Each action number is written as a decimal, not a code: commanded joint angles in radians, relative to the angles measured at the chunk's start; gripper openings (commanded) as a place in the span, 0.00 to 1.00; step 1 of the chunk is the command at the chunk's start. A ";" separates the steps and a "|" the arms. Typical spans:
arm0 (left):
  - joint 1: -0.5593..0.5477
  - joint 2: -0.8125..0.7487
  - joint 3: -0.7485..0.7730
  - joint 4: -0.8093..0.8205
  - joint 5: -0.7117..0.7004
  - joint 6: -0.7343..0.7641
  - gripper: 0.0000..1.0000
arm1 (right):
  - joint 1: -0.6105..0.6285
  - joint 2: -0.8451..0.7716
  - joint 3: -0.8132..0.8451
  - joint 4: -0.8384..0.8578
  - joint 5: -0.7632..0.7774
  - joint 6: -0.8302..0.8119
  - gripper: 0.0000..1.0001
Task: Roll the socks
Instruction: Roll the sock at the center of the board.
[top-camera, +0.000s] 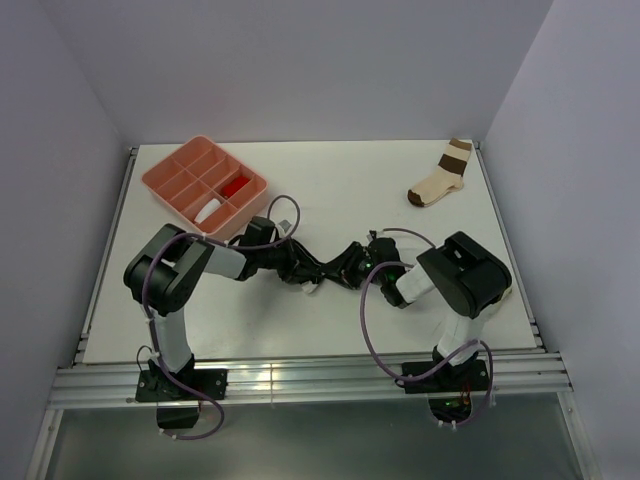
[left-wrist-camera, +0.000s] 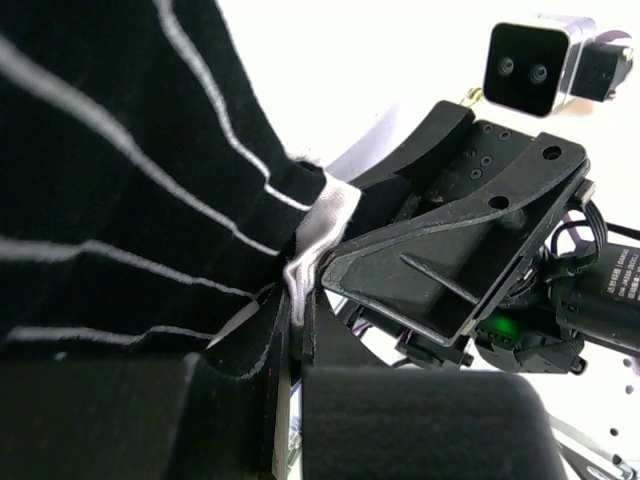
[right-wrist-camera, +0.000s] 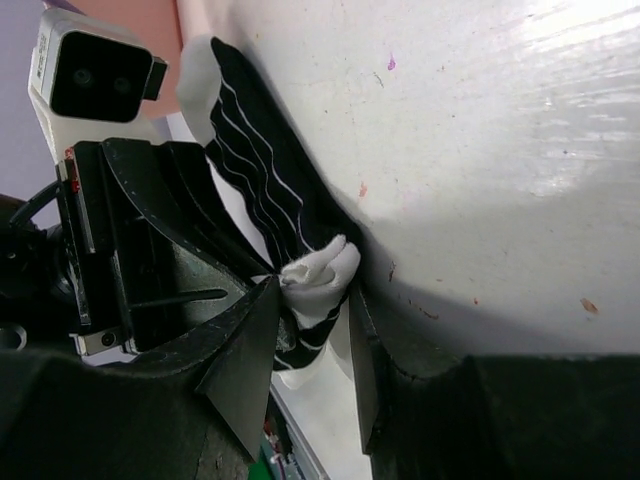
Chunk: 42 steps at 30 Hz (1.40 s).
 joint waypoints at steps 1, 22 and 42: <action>0.000 0.012 -0.004 0.076 0.036 -0.010 0.00 | 0.006 0.057 -0.004 -0.047 -0.006 -0.019 0.42; -0.054 -0.206 0.105 -0.399 -0.335 0.375 0.40 | 0.011 -0.133 0.336 -0.929 0.212 -0.307 0.00; -0.566 -0.292 0.087 -0.241 -1.116 0.835 0.58 | 0.040 0.034 0.703 -1.436 0.252 -0.352 0.00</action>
